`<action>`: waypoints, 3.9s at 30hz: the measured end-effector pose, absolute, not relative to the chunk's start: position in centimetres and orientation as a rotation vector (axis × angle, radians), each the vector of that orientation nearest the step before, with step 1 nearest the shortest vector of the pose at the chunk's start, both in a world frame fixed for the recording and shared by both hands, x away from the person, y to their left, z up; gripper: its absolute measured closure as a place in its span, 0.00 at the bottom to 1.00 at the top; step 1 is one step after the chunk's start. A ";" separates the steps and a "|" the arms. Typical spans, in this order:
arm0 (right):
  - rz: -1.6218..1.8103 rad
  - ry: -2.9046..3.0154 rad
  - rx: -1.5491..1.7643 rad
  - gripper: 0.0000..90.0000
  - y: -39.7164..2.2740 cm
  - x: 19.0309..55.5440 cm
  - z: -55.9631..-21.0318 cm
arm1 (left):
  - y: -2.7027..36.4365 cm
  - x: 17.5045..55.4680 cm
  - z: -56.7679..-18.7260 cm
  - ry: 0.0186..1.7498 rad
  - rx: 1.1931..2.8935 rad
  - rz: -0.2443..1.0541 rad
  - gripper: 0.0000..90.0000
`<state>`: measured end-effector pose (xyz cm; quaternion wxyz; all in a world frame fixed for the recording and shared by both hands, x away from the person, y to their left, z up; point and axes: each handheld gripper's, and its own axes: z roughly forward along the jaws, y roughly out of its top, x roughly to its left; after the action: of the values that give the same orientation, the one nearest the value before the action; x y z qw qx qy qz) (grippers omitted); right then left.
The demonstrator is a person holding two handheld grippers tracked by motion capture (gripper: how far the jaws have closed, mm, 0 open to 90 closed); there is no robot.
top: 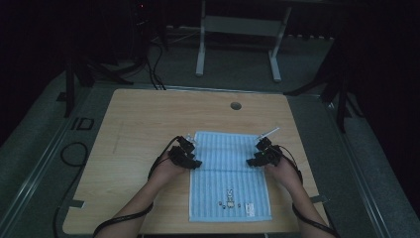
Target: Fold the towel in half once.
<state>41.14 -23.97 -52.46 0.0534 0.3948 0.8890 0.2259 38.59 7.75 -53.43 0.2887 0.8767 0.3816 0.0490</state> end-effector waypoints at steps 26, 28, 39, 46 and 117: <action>0.703 2.543 1.410 0.51 -26.3 48.3 -48.2 | 7.1 47.0 -50.2 1.154 2.301 0.170 0.49; 0.677 2.535 1.449 0.51 -26.3 49.2 -48.7 | 7.2 47.8 -50.9 1.189 2.294 0.169 0.47; 0.632 2.460 1.588 0.60 -27.3 51.8 -51.2 | 7.4 50.1 -52.9 1.237 2.335 0.196 0.47; 0.557 2.518 1.495 0.67 -25.9 51.8 -52.4 | 6.5 50.3 -53.3 1.199 2.377 0.250 0.50; 1.133 2.653 1.024 0.92 -30.5 28.0 -47.2 | 9.4 26.8 -48.6 0.714 2.240 0.047 0.96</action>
<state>27.95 -30.47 -47.22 0.0403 0.3343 0.8660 0.3698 26.78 9.41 -48.65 0.3849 0.8792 0.2802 0.0184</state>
